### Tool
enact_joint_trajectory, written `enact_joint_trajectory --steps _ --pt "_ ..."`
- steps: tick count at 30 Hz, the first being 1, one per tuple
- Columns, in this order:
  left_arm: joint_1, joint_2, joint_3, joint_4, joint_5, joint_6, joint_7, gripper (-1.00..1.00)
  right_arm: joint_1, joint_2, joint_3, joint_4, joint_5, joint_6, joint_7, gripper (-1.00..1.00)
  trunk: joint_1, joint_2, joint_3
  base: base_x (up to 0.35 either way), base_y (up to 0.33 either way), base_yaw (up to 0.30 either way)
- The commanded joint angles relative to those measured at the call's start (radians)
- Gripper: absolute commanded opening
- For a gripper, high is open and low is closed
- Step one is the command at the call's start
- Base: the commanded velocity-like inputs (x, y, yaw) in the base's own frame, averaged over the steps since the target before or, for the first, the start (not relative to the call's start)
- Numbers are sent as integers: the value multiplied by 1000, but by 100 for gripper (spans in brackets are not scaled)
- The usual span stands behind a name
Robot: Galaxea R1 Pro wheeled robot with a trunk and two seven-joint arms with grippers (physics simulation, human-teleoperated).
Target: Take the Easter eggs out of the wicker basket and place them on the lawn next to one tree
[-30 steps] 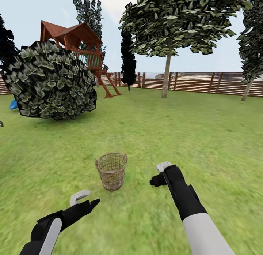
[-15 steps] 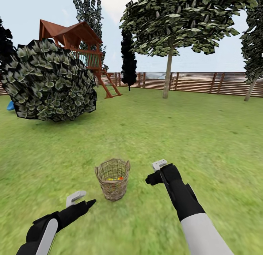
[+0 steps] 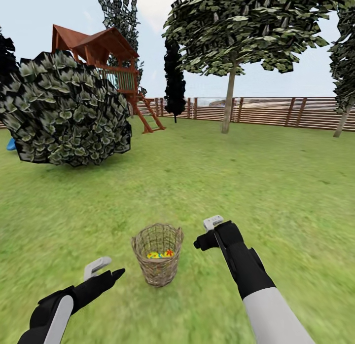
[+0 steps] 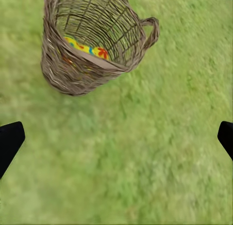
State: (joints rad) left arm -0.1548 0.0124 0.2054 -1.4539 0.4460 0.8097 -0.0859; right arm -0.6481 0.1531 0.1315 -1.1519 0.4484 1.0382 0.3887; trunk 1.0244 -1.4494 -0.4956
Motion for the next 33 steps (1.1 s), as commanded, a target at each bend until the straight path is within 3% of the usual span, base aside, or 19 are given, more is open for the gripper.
enact_joint_trajectory --steps 1,23,33 --pt "-1 0 2 0 -4 5 -7 100 -1 0 0 -1 10 3 9 100 1 -1 -1 325 176 0" --pt "-1 0 -2 0 -7 3 -6 100 -1 0 0 10 12 3 9 100 1 -1 -1 326 176 0" --pt "-1 -5 -3 0 -11 -2 -4 100 -1 -1 -1 31 12 3 9 100 1 -1 -1 305 36 0"
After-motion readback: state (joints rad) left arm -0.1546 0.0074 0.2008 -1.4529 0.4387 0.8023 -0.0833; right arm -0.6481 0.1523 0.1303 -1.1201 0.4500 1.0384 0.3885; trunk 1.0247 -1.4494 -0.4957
